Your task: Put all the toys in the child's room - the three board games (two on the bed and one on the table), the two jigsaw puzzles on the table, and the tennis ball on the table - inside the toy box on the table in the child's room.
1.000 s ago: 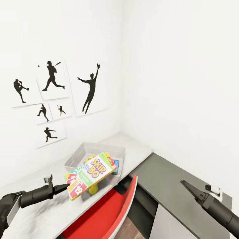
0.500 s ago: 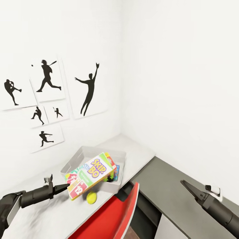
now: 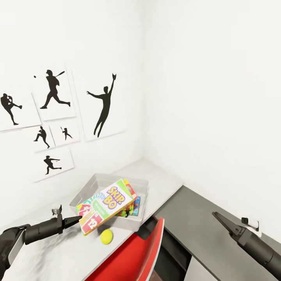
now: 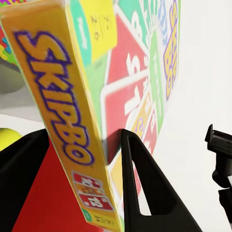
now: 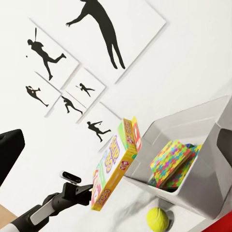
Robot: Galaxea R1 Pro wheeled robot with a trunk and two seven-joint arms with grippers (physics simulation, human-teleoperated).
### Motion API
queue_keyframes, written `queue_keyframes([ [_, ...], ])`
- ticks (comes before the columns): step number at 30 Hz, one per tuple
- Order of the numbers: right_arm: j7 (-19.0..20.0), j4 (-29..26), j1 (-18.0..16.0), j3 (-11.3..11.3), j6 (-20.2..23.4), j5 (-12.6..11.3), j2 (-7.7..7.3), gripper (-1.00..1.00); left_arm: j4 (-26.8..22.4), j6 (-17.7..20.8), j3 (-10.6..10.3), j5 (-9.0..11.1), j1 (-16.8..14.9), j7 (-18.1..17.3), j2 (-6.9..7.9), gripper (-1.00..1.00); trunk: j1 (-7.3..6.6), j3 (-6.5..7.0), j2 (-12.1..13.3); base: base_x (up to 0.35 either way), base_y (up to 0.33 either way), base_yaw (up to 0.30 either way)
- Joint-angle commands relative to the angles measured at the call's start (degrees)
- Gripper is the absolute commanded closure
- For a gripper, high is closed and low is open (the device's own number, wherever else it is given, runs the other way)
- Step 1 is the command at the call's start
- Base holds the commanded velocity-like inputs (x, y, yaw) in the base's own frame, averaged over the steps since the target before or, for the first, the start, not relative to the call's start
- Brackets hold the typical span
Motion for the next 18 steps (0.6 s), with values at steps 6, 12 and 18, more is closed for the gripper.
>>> queue_keyframes([
  [6, -0.1, 0.0, 0.0, 0.0, 0.3, -0.4, 0.00, -1.00, 0.0, 0.5, 0.0, 0.2, 0.0, -0.4, 0.09, 1.00, 0.03, -0.10, -0.1, 0.001, 0.000, 0.000],
  [12, -0.1, 0.1, 0.0, 0.0, 0.3, -0.4, -0.02, -1.00, 0.0, 1.1, 0.2, 0.2, -0.1, -0.2, 0.46, 1.00, 0.03, -0.10, -0.1, 0.000, 0.000, 0.000],
  [18, -0.1, 0.1, 0.0, 0.0, 0.3, -0.5, -0.04, -1.00, -0.5, 3.5, 0.1, -0.2, -1.4, 0.4, 0.54, 1.00, 0.03, -0.10, -0.1, 0.000, 0.000, 0.000],
])
